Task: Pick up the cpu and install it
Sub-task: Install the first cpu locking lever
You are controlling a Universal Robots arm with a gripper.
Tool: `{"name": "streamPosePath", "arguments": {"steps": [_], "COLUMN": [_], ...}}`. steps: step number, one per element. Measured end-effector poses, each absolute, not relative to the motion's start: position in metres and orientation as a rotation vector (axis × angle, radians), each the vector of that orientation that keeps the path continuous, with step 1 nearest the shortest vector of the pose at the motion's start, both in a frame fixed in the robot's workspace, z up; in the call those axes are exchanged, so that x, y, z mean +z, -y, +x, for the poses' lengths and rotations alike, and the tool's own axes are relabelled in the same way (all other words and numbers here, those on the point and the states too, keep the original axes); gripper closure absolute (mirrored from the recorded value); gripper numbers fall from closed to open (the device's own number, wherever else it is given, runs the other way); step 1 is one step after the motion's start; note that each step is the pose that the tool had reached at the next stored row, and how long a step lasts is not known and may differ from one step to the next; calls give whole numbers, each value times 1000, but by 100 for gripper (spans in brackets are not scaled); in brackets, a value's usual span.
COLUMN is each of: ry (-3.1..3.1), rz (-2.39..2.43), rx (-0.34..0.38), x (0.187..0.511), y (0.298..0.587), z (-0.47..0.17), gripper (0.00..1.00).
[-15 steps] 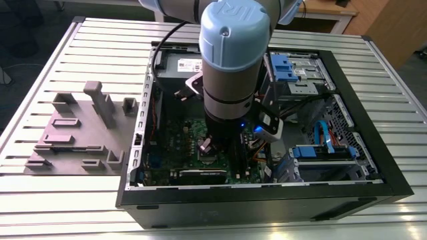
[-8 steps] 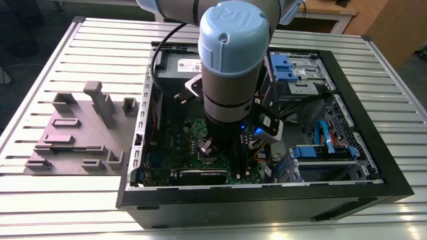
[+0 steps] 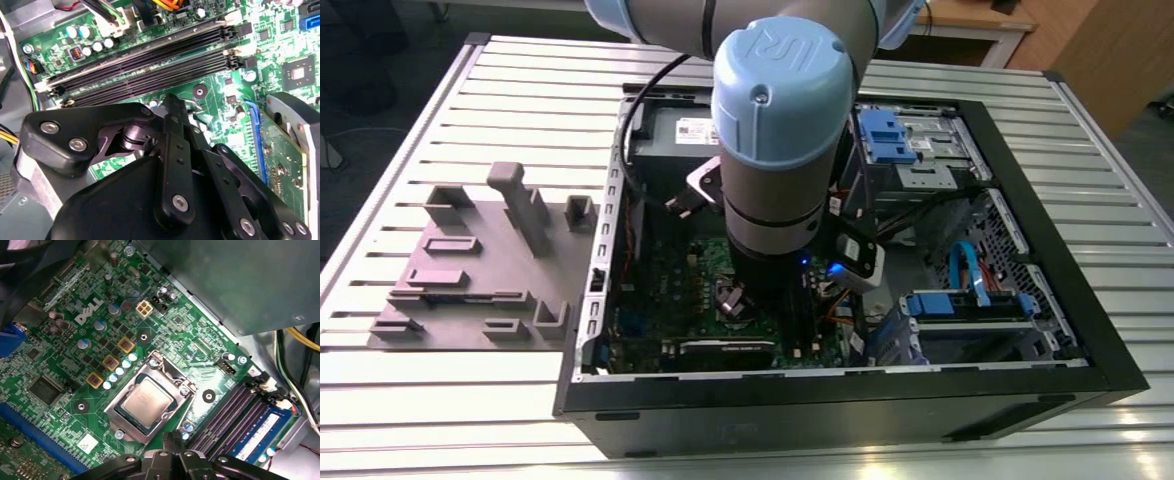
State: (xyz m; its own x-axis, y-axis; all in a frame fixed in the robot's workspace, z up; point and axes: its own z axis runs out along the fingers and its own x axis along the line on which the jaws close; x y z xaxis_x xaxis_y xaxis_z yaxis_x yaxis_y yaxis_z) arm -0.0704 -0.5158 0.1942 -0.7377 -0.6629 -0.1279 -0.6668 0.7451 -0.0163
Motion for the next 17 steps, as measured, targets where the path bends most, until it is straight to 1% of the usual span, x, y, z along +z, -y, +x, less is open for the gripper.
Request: {"name": "streamPosePath", "arguments": {"steps": [17], "ry": [-2758], "rz": [-1205], "rx": [51], "x": [189], "y": [521], "z": [-75], "gripper": [90]}}
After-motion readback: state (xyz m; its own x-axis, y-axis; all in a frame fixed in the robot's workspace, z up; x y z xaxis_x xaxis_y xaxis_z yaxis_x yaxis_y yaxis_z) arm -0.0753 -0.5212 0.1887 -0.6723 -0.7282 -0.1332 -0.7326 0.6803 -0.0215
